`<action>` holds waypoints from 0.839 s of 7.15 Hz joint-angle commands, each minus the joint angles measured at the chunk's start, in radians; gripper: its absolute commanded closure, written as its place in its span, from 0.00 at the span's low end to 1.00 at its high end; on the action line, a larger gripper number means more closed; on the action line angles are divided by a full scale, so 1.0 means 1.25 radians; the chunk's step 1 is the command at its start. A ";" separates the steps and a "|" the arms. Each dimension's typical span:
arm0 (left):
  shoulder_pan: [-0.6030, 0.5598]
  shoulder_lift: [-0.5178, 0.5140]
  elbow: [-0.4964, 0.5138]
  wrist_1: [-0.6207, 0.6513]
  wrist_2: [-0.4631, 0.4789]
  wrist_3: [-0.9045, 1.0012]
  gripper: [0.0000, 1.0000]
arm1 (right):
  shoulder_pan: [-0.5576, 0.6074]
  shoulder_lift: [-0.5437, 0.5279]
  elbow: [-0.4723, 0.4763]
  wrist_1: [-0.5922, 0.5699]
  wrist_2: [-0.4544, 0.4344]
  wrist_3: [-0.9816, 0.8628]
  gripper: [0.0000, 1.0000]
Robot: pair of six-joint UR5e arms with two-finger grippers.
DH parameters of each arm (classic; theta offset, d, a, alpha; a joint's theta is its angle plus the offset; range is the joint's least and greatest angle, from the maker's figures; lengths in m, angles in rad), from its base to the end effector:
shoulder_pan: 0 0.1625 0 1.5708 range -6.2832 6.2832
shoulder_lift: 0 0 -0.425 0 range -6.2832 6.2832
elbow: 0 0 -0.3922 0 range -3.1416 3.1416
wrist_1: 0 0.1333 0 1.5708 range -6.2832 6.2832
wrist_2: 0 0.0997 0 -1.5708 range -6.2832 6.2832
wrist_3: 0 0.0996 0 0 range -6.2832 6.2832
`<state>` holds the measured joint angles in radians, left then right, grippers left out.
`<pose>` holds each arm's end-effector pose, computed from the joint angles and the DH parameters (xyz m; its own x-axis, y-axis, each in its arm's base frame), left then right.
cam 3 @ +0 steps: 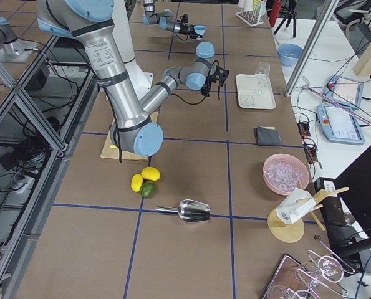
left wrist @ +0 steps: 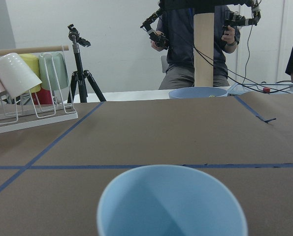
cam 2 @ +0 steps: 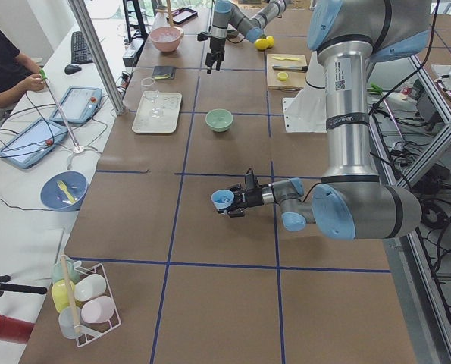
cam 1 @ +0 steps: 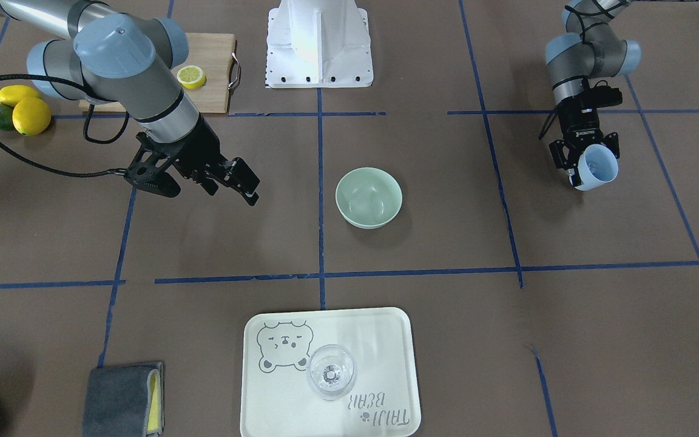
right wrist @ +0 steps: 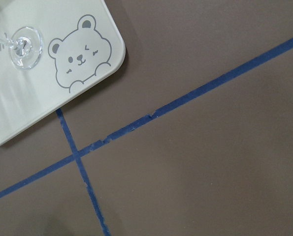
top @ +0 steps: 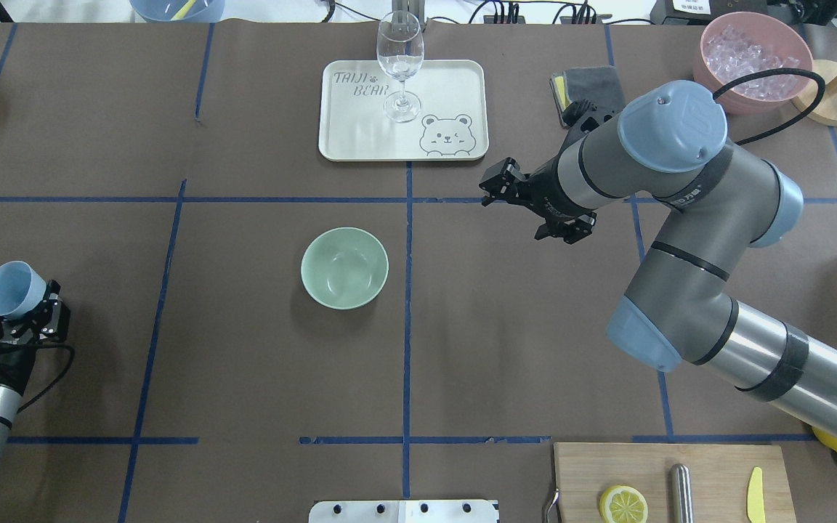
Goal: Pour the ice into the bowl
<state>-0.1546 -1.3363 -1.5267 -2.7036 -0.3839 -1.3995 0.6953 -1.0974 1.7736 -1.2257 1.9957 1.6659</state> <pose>0.3328 -0.2802 0.6330 0.7671 -0.0549 -0.6392 0.6269 0.2758 0.7286 -0.4240 -0.4738 0.2577 0.3694 0.4209 0.8285 -0.3504 0.8888 -0.2953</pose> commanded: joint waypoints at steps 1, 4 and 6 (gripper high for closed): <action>-0.009 -0.029 -0.002 -0.184 -0.012 0.184 1.00 | 0.001 0.001 0.000 0.000 0.000 -0.001 0.00; -0.009 -0.176 -0.024 -0.241 -0.028 0.537 1.00 | 0.007 -0.002 0.002 0.000 0.000 -0.001 0.00; -0.013 -0.327 -0.057 -0.229 -0.082 0.648 1.00 | 0.012 -0.025 0.027 0.000 0.001 -0.001 0.00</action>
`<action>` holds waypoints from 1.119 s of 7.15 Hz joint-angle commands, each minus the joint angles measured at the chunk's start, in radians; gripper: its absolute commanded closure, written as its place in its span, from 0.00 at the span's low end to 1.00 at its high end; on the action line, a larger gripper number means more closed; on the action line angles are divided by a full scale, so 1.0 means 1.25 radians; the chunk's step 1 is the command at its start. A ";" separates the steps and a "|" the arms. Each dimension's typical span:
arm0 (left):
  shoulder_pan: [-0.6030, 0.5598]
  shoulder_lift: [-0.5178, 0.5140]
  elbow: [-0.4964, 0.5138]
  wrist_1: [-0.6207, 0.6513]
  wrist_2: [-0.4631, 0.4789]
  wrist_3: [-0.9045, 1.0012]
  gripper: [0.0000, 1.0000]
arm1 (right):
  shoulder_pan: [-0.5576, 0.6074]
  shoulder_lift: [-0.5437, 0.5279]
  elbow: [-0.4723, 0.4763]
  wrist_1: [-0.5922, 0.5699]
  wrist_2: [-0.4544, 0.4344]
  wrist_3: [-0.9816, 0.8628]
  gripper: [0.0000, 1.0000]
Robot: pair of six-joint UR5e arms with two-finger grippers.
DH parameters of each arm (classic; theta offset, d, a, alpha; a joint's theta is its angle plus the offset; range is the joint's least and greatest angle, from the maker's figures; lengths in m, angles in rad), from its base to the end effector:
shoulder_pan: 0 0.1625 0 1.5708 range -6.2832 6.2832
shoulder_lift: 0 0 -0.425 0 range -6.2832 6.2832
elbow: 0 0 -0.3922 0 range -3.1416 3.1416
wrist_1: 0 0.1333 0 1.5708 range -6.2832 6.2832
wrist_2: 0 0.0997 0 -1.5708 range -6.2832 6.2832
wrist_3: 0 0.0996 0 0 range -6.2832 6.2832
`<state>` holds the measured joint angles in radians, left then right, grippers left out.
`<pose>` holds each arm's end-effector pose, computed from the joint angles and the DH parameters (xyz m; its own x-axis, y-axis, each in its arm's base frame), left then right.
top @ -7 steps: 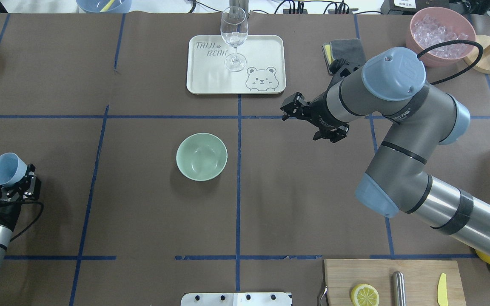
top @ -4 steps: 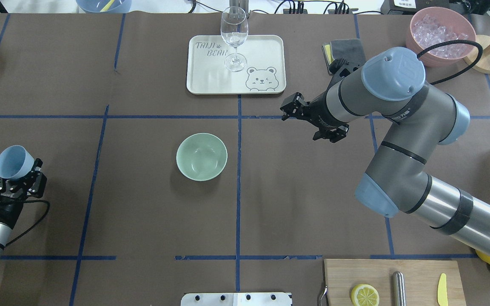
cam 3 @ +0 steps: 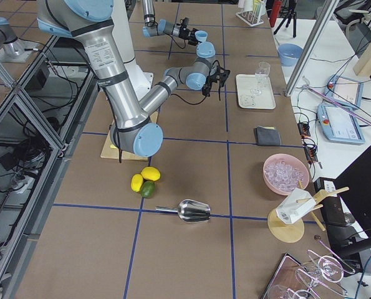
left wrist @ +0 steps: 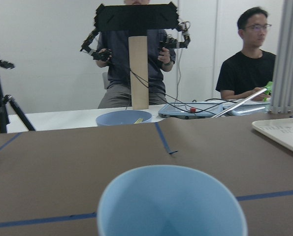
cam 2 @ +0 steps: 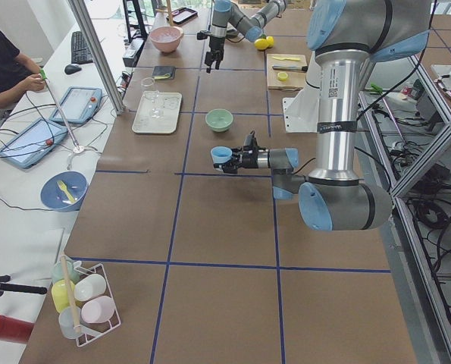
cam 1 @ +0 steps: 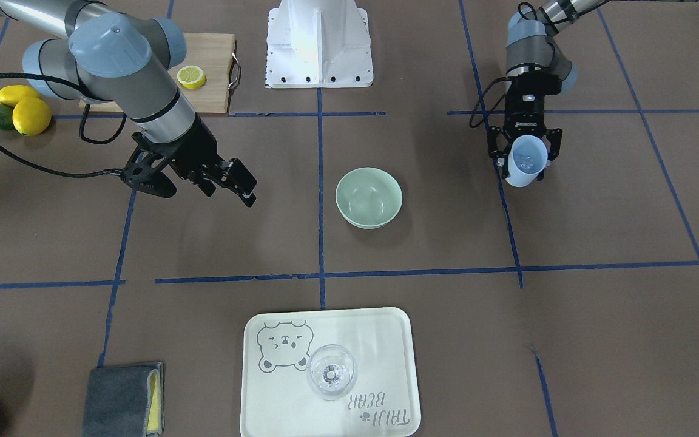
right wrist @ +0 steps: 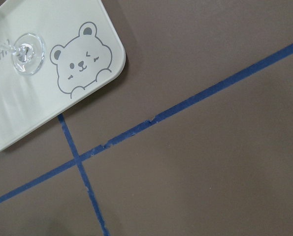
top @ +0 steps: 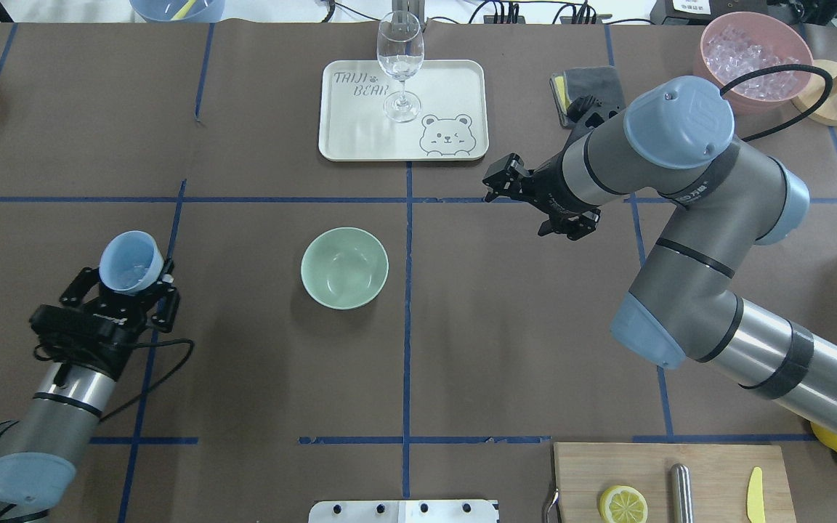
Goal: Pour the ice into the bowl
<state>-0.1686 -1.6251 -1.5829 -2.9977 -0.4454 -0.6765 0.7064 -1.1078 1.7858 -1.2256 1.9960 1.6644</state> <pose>0.4209 -0.2980 0.4648 0.7958 0.2053 -0.5697 0.5411 0.1815 0.8212 -0.4153 -0.4756 0.2589 0.3641 0.4226 0.8300 -0.3590 0.8860 -0.2936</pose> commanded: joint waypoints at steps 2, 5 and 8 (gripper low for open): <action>-0.003 -0.147 -0.012 0.077 -0.090 0.176 1.00 | 0.023 -0.052 0.038 0.000 0.002 -0.006 0.00; -0.039 -0.165 -0.014 0.133 -0.184 0.273 1.00 | 0.024 -0.064 0.039 0.000 0.001 -0.015 0.00; -0.044 -0.220 -0.020 0.231 -0.159 0.615 1.00 | 0.021 -0.064 0.037 -0.001 0.001 -0.018 0.00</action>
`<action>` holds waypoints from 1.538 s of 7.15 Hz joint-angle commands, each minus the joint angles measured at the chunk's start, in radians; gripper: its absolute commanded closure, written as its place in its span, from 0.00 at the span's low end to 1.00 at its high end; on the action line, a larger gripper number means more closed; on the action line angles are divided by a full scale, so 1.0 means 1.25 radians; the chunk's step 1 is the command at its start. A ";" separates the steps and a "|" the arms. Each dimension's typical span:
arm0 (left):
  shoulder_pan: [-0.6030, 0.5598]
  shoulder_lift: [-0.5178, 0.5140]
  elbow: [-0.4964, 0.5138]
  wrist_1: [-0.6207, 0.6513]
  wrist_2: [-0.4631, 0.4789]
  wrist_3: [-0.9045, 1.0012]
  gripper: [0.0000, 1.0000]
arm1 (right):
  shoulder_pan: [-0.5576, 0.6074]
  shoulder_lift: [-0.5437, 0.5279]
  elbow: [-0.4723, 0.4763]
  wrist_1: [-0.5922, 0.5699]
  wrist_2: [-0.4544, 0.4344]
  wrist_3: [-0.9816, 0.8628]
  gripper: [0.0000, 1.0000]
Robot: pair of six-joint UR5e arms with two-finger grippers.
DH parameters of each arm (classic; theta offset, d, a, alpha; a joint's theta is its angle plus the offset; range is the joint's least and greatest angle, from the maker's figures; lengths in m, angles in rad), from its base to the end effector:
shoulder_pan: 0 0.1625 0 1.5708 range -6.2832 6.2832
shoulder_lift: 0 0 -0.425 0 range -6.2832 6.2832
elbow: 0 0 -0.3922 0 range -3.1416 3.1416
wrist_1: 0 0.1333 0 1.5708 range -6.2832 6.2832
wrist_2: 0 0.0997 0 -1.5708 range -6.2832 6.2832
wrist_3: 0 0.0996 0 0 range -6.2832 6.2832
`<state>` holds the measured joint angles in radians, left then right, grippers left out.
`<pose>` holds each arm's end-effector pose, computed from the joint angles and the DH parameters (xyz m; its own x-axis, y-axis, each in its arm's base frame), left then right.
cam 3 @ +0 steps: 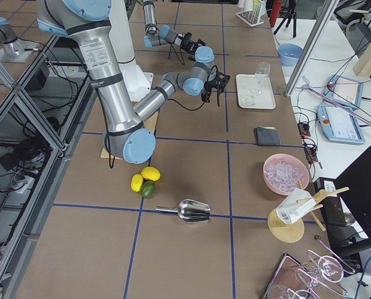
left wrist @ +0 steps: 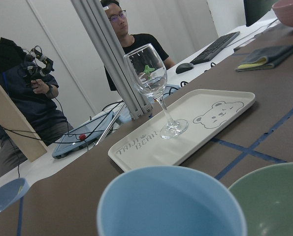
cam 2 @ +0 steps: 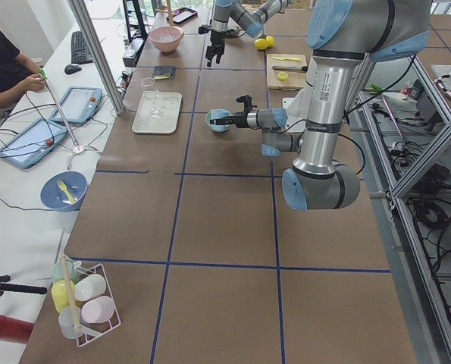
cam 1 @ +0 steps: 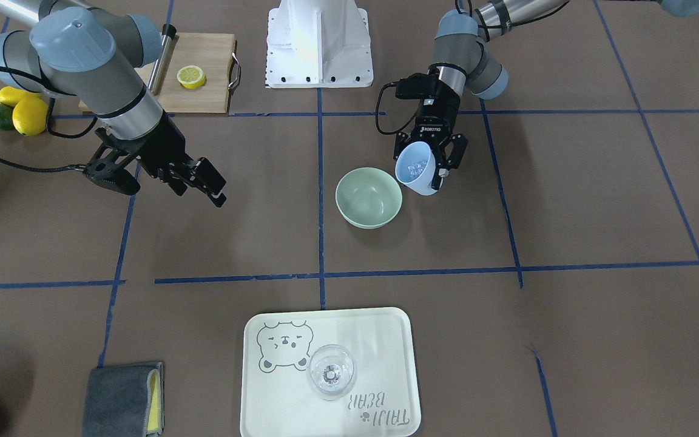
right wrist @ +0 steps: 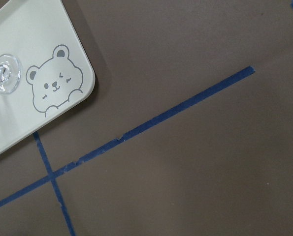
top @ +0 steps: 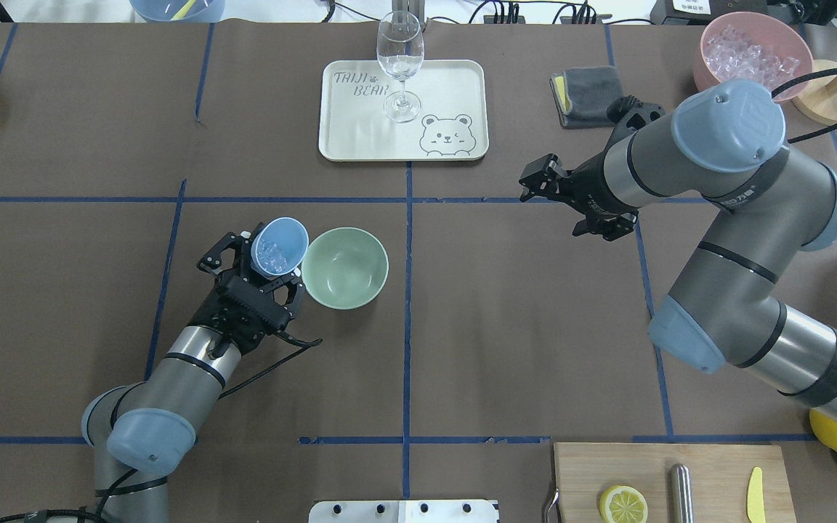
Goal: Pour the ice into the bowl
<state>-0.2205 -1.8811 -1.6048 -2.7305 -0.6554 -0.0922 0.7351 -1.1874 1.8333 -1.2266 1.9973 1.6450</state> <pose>0.5060 -0.3310 0.3394 0.9073 0.4186 -0.0392 0.0185 0.0534 0.9984 -0.3853 -0.4725 0.2870 0.3796 0.4342 0.8170 -0.3832 0.8775 -0.2883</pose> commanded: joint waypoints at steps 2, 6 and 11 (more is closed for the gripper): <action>-0.004 -0.017 -0.002 0.085 0.009 0.418 1.00 | -0.001 0.001 -0.001 0.000 -0.001 -0.010 0.00; -0.006 -0.034 -0.008 0.181 -0.042 0.691 1.00 | -0.003 0.003 -0.001 0.000 -0.001 -0.010 0.00; -0.026 -0.086 -0.064 0.413 -0.045 0.921 1.00 | -0.004 0.000 -0.001 0.001 0.000 -0.010 0.00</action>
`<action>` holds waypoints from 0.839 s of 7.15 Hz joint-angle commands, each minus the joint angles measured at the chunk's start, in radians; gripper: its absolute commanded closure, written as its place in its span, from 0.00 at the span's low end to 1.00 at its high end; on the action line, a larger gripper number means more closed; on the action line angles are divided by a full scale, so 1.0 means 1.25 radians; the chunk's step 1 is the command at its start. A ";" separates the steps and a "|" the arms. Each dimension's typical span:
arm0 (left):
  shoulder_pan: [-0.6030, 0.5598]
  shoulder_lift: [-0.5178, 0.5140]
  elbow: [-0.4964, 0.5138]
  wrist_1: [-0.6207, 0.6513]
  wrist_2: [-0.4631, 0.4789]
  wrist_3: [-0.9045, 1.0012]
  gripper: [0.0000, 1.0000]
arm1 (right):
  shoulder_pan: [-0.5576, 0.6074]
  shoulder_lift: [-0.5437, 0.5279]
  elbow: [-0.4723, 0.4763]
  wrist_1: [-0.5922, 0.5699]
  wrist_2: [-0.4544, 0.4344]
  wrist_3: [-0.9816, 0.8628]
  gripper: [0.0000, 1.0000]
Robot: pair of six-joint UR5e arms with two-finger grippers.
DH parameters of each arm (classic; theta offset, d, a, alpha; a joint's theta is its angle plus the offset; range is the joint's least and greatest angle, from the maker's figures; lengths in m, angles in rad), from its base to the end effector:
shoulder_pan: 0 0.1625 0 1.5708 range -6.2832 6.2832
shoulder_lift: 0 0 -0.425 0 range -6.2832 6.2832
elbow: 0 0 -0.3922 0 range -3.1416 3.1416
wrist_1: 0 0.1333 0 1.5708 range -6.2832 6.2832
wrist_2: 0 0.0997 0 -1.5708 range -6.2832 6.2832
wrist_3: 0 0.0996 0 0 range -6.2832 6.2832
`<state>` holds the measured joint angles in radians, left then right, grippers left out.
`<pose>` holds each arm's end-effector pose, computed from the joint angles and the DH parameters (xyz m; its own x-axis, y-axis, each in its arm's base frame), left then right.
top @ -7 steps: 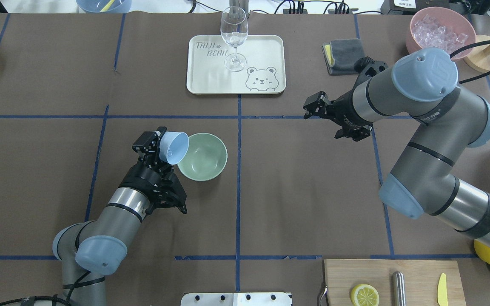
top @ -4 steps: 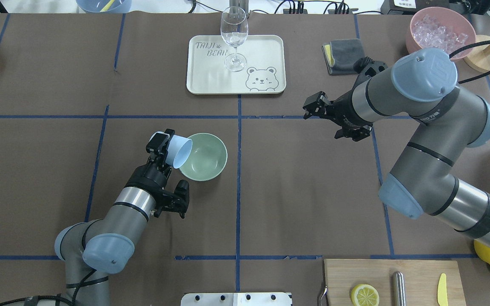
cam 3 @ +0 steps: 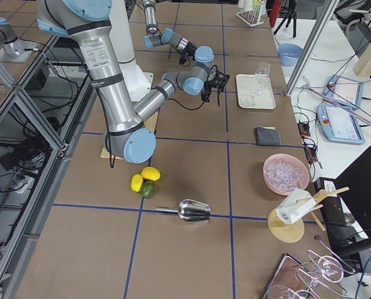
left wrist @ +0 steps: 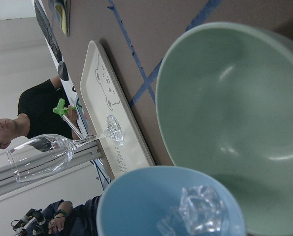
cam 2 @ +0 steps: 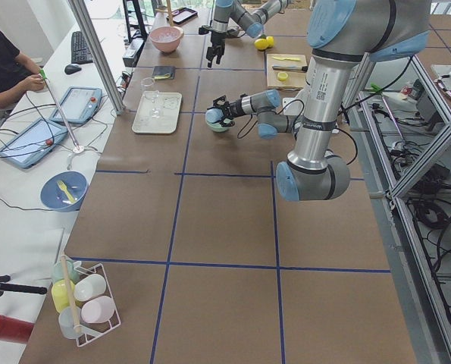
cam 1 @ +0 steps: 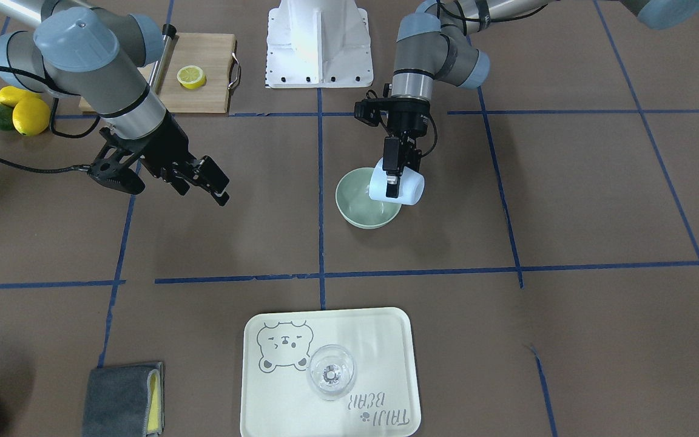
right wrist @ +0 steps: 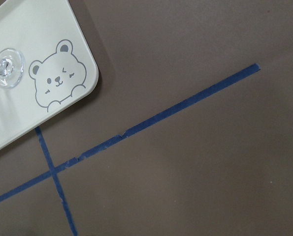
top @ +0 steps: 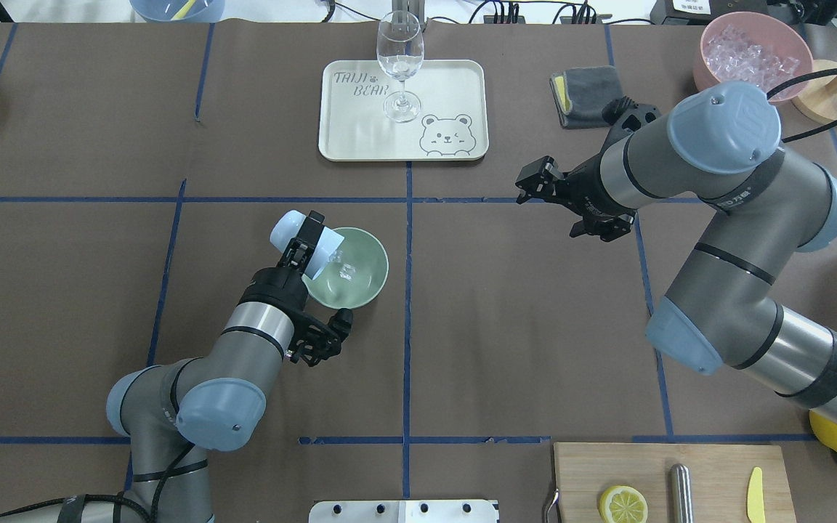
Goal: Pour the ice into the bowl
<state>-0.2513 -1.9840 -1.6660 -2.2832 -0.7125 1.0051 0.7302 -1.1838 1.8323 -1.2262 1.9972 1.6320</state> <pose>0.5376 -0.3535 0.2895 0.1758 0.3166 0.9321 -0.8965 -0.3396 0.2845 -0.3881 -0.4711 0.2852 0.3848 0.4192 0.8223 -0.3734 0.8855 -0.2767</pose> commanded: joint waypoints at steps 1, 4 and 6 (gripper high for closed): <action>0.001 -0.003 -0.018 0.074 -0.001 0.045 1.00 | 0.000 -0.002 -0.001 0.000 0.000 0.000 0.00; 0.001 -0.003 -0.027 0.077 -0.001 0.044 1.00 | 0.000 0.001 0.001 0.000 -0.001 0.000 0.00; -0.004 0.005 -0.064 0.063 0.001 -0.057 1.00 | 0.000 0.001 -0.001 0.000 0.000 0.000 0.00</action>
<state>-0.2528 -1.9854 -1.7182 -2.1959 -0.7130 1.0205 0.7302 -1.1825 1.8328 -1.2263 1.9962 1.6322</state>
